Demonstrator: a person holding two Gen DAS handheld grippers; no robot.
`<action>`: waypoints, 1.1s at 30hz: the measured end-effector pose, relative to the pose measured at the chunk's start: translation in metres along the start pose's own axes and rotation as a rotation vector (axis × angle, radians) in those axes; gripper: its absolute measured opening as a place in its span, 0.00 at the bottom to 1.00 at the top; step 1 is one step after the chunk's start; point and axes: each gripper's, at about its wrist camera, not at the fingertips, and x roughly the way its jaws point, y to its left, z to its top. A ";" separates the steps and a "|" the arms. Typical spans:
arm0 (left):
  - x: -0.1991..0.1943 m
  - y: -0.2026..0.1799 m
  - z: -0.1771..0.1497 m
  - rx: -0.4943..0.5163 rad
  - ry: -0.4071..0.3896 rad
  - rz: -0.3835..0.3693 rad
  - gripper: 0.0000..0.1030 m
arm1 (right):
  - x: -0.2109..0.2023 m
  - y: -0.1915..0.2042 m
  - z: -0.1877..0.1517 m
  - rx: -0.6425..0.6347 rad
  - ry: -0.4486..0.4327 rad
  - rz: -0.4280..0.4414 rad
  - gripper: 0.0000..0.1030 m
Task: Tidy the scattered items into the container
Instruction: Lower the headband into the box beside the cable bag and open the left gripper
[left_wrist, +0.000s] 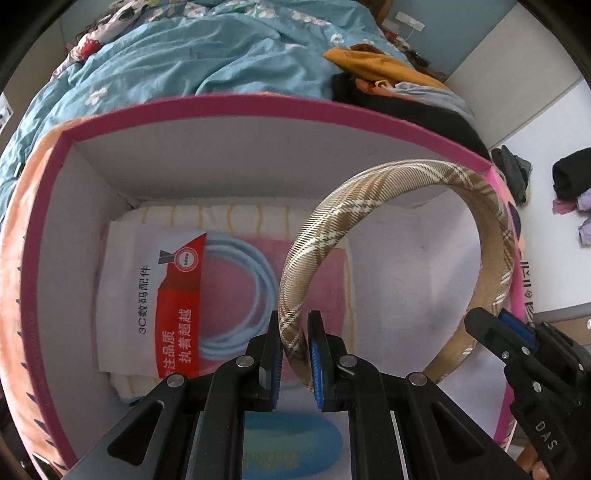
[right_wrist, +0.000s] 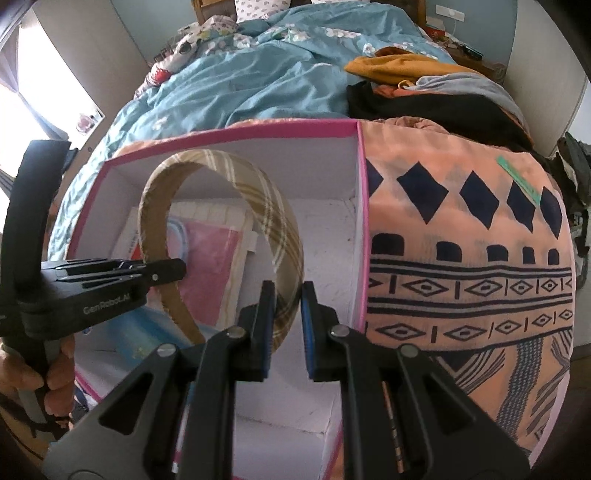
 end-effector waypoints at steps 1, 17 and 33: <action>0.002 0.001 0.001 -0.005 0.006 -0.001 0.12 | 0.001 0.002 0.001 -0.008 0.002 -0.011 0.15; 0.017 -0.001 0.008 -0.015 0.035 -0.012 0.13 | 0.009 0.023 0.008 -0.112 -0.012 -0.175 0.38; 0.024 -0.012 0.008 0.006 0.019 0.021 0.15 | -0.030 0.011 -0.002 -0.046 -0.100 -0.050 0.48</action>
